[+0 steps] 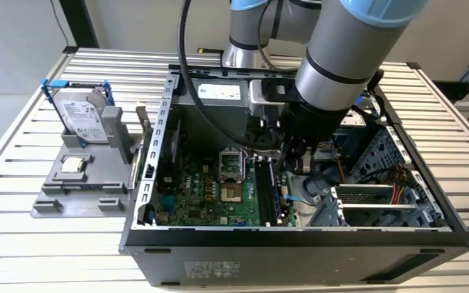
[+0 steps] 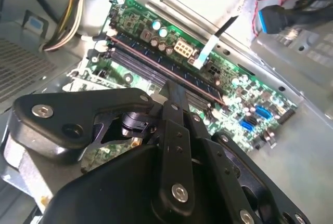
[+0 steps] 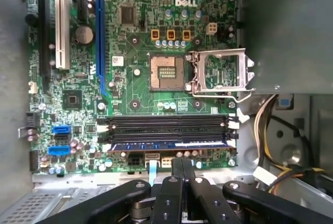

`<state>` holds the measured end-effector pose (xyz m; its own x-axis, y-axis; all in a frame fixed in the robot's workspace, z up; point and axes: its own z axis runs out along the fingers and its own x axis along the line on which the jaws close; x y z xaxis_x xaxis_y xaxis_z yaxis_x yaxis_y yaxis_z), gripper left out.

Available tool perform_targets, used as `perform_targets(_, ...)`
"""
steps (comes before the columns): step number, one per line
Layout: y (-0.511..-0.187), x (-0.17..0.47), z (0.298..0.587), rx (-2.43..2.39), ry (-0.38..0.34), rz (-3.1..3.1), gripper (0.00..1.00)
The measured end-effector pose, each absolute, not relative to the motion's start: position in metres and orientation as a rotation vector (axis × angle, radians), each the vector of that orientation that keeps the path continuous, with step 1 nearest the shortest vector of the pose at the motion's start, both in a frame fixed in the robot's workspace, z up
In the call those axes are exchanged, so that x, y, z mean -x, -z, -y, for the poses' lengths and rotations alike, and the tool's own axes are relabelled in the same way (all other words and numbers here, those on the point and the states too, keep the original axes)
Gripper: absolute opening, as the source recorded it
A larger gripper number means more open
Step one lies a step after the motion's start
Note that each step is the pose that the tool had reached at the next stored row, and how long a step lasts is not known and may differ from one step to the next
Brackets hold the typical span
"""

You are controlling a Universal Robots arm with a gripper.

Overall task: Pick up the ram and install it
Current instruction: 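Press down the ram until it locks into place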

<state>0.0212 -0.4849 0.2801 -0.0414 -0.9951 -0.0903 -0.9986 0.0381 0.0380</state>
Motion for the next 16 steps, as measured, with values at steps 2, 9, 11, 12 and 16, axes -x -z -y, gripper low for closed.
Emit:
perform_targets(2,-0.285,-0.021,0.485,2.148,-0.139,-2.236,0.0)
perform_targets(9,-0.294,-0.021,0.485,2.149,-0.136,-2.237,0.0)
perform_targets(11,-0.294,-0.021,0.485,2.15,-0.135,-2.238,0.0)
perform_targets(12,-0.294,-0.021,0.485,2.15,-0.134,-2.238,0.0)
perform_targets(16,-0.294,-0.021,0.485,2.151,-0.132,-2.239,0.0)
